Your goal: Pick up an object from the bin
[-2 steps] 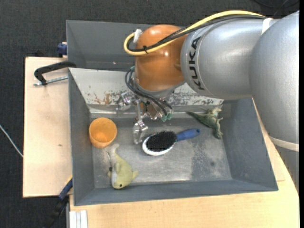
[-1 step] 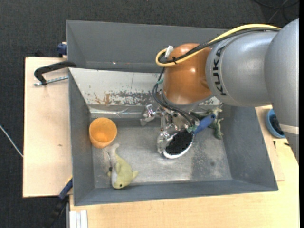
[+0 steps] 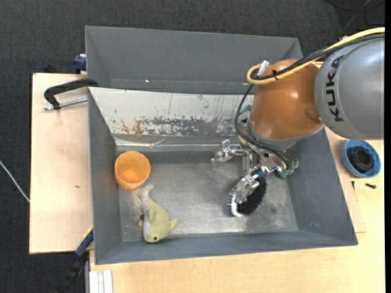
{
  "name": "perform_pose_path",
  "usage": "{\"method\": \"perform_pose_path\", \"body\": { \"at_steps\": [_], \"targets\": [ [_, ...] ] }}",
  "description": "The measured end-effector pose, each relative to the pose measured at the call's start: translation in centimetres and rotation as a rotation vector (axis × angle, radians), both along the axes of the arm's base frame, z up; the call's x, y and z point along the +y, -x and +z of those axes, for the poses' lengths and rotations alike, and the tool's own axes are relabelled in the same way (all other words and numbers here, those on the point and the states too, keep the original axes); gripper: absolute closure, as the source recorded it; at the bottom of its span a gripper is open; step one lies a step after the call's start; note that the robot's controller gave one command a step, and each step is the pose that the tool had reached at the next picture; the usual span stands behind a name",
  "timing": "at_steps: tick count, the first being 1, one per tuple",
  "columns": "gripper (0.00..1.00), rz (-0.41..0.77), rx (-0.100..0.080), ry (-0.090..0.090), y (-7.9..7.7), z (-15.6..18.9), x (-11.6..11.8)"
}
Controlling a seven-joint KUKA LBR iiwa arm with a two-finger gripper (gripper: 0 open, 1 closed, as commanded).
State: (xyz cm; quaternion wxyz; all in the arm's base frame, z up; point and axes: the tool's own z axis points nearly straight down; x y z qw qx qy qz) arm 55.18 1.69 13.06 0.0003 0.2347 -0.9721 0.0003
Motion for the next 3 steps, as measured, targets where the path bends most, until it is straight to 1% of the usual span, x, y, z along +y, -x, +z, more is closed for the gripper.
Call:
{"method": "perform_pose_path", "body": {
  "at_steps": [1, 2, 3],
  "targets": [
    [0.0, 0.208, -0.006, -0.004, 4.6, -5.9, -2.6],
    [0.0, 0.374, -0.01, 0.003, 2.0, -0.1, -11.2],
    [0.0, 0.729, -0.01, -0.026, 0.5, -1.6, -13.3]
  ]
}}
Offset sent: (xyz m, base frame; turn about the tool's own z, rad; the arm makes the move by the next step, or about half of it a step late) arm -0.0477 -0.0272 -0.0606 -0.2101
